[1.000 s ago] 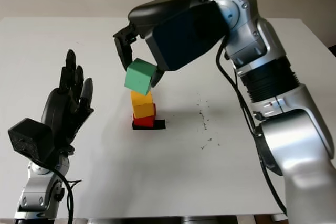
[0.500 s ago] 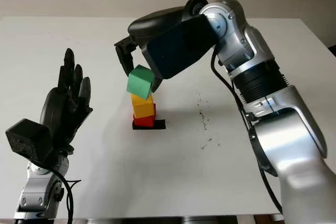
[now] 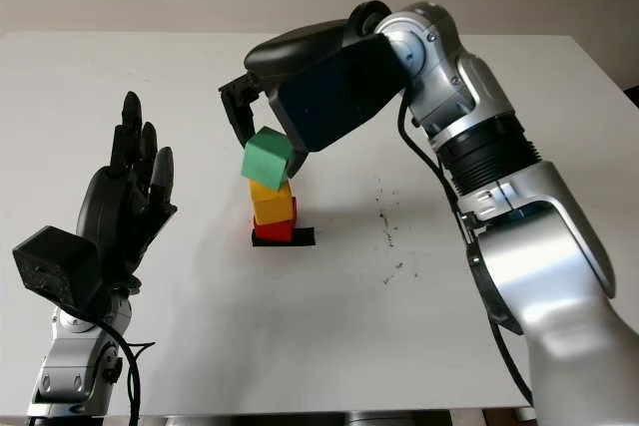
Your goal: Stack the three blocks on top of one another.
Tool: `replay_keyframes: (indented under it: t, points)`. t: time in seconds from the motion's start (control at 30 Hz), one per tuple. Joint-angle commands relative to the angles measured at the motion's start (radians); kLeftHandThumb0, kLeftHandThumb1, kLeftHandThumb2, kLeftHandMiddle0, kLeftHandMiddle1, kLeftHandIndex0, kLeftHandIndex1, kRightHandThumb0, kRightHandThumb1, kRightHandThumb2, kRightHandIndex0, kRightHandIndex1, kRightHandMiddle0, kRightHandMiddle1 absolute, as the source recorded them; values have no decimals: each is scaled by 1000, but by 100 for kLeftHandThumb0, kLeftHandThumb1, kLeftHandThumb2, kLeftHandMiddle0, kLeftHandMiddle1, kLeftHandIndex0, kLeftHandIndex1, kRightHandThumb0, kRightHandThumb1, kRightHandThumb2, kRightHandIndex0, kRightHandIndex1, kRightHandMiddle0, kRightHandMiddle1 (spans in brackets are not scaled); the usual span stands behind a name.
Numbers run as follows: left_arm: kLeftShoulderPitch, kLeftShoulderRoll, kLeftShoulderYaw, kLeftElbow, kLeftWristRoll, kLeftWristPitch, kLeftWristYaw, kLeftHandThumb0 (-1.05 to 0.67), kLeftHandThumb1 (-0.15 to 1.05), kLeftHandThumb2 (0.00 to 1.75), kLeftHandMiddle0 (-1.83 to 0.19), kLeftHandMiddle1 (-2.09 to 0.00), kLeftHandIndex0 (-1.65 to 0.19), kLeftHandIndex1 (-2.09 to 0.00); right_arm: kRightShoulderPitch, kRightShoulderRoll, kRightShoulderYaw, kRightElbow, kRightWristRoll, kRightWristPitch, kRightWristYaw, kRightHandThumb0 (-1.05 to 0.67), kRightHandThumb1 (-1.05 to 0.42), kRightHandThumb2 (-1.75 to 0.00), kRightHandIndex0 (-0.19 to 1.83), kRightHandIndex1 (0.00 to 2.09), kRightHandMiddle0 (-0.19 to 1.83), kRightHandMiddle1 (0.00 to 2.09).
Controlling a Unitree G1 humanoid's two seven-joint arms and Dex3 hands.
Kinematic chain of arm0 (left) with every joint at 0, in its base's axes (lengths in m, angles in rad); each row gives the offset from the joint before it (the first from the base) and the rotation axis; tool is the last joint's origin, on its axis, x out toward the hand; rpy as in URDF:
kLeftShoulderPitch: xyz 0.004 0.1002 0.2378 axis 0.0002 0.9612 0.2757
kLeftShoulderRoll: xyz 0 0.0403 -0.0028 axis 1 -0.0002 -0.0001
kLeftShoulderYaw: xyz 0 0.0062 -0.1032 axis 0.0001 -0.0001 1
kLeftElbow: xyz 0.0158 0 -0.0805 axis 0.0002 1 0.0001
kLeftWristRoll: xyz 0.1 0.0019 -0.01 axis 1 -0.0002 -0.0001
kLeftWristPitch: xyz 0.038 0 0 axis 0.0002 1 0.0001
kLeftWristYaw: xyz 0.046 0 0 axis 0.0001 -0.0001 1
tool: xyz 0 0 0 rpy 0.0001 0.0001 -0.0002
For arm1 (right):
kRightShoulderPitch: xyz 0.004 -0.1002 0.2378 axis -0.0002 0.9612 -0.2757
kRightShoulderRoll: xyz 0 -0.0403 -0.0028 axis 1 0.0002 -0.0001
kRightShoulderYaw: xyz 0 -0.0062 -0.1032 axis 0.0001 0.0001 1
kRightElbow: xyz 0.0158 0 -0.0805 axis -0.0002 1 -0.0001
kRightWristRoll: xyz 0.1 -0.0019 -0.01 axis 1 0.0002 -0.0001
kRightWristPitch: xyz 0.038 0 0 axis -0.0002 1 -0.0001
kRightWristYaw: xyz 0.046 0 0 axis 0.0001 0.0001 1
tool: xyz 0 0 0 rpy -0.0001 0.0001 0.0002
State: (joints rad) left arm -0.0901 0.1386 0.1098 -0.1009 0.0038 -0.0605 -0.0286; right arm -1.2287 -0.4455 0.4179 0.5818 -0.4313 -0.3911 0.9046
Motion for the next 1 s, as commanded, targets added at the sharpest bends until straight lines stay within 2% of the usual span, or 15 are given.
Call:
replay_keyframes:
  t: [0.0, 0.67, 0.73, 0.87, 0.97]
  points:
    - [4, -4, -1, 1, 4, -15, 5, -78, 105, 57, 18, -6, 19, -2, -35, 2, -4, 4, 0, -4, -7, -39, -98, -6, 22, 4, 28, 165]
    - [6, -6, -8, 9, 14, -26, 21, -78, 105, 57, 17, -6, 19, -4, -30, 4, -3, 15, 10, -6, 11, -41, -98, -5, 20, 4, 28, 164]
    - [6, -8, -9, 7, 13, -23, 20, -78, 105, 57, 16, -6, 19, -4, -30, 5, -3, 16, 11, 5, 22, -45, -96, -5, 19, 4, 25, 153]
    - [8, -13, -8, 2, 4, -7, 21, -78, 105, 56, 17, -5, 19, -4, -23, 8, -8, 14, 24, 18, 39, -52, -91, -5, 10, 3, 19, 104]
    - [6, -11, -8, 7, 3, -14, 16, -77, 105, 56, 17, -5, 19, -4, -21, 9, -8, 4, 25, 34, 43, -55, -89, -5, 6, 3, 15, 82]
